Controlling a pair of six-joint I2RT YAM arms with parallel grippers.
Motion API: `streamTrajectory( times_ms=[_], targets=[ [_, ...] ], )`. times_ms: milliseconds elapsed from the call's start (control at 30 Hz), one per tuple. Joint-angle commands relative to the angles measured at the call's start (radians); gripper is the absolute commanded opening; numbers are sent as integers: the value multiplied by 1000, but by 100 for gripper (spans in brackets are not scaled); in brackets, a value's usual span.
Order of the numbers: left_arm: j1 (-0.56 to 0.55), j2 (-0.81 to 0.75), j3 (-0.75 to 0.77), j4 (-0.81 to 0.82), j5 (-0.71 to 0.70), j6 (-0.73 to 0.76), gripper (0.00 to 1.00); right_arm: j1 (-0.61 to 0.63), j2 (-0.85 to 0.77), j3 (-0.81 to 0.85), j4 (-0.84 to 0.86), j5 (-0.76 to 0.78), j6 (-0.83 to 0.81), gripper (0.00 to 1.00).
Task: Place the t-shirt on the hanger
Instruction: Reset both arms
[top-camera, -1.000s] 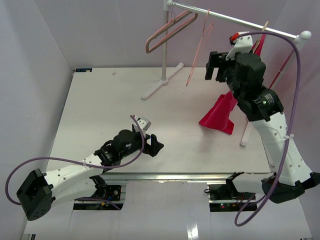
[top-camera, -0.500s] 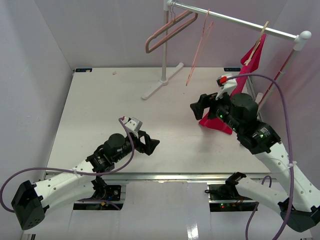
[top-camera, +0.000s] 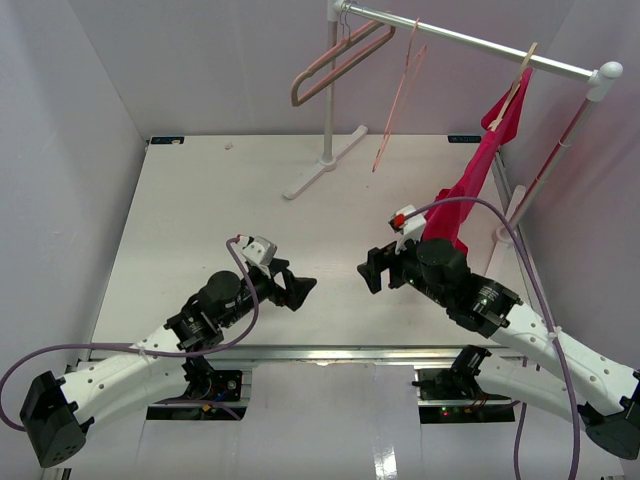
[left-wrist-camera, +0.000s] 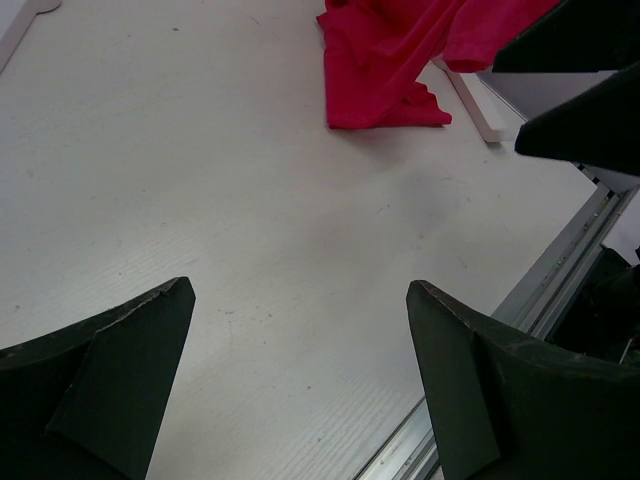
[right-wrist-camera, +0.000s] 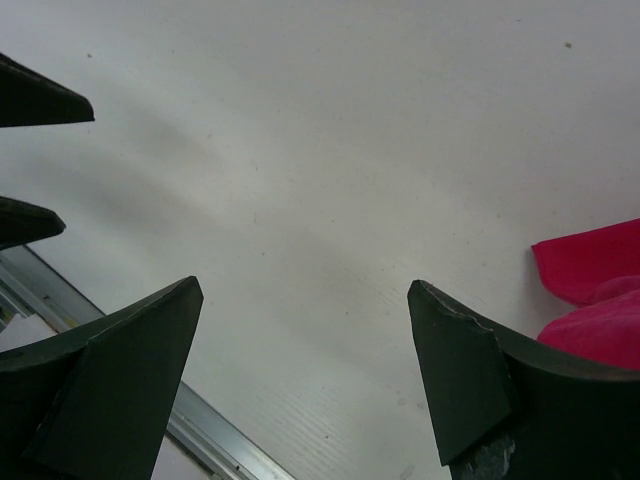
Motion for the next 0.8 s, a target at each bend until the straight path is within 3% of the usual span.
streamTrajectory(
  times_ms=[0, 233, 433, 767],
  targets=[
    [-6, -26, -16, 15, -19, -1, 98, 34, -67, -92, 197, 58, -30, 90],
    [-6, -106, -53, 39, -78, -9, 98, 36, -93, -198, 317, 60, -2, 90],
    [-5, -197, -99, 92, -33, -7, 98, 36, -132, -255, 367, 26, -4, 90],
    [-4, -112, -67, 76, -21, -12, 98, 36, -162, -270, 362, 41, 5, 90]
  ],
)
